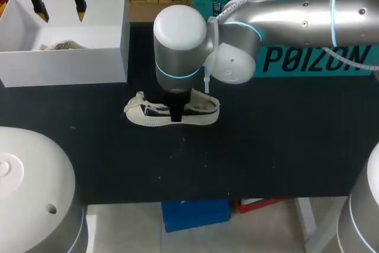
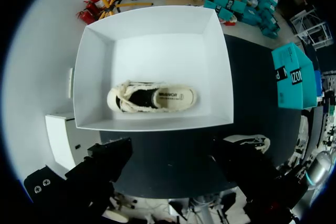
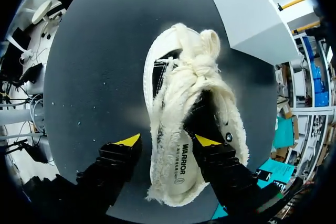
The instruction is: Take the shoe out of the shoebox, open the shoe tongue, remove and reinsert the insole, then place the shoe into the shoebox
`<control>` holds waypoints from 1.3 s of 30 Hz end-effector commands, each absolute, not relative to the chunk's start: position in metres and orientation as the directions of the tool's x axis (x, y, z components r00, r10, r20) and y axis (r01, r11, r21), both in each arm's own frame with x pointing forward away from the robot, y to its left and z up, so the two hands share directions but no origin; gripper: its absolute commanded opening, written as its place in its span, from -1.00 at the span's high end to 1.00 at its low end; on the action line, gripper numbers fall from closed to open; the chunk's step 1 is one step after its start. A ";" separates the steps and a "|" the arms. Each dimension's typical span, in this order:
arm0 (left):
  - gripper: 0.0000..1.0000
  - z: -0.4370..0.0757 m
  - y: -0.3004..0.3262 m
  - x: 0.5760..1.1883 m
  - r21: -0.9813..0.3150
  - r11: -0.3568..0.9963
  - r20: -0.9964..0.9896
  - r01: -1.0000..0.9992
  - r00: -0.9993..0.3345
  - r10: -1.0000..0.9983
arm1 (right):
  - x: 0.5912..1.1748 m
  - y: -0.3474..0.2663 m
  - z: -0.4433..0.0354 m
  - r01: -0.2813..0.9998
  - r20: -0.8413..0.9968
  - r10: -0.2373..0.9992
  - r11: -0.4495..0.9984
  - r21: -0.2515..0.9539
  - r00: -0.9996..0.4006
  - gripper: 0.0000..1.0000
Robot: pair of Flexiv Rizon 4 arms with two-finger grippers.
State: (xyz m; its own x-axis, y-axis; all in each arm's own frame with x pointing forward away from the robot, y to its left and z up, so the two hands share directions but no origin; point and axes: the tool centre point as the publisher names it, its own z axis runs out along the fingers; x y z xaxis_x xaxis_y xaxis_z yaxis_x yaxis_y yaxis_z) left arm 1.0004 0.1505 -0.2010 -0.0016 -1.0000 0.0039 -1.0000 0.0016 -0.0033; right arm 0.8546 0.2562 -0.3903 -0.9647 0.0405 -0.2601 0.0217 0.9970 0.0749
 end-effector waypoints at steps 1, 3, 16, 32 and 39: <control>-1.00 -0.201 0.150 1.000 -0.002 0.001 0.002 -1.000 -0.001 -1.000 | 0.849 0.236 -0.344 0.003 -0.283 0.034 0.994 0.111 -0.958 -1.00; -1.00 -0.201 0.150 1.000 -0.002 0.001 0.002 -1.000 -0.001 -1.000 | 0.850 0.232 -0.327 -0.003 -0.290 0.035 0.991 0.132 -0.956 -1.00; -1.00 -0.201 0.150 1.000 -0.002 0.001 0.002 -1.000 -0.001 -1.000 | 0.850 0.196 -0.266 -0.158 -0.314 -0.064 0.946 0.284 -0.947 -1.00; -1.00 -0.201 0.150 1.000 -0.002 0.001 0.002 -1.000 -0.001 -1.000 | 0.838 0.154 -0.258 -0.268 -0.293 -0.161 0.888 0.373 -0.942 -1.00; -1.00 -0.201 0.150 1.000 -0.002 0.001 0.002 -1.000 -0.001 -1.000 | 0.838 0.154 -0.258 -0.268 -0.293 -0.161 0.888 0.373 -0.942 -1.00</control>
State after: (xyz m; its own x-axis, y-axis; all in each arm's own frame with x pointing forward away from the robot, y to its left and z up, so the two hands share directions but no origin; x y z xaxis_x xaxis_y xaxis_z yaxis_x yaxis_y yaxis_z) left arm 1.0004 0.1505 -0.2009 -0.0015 -1.0000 0.0039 -1.0000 0.0015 -0.0032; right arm 0.8375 0.1554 -0.2553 -0.9429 -0.1610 -0.2915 -0.2626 0.8979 0.3533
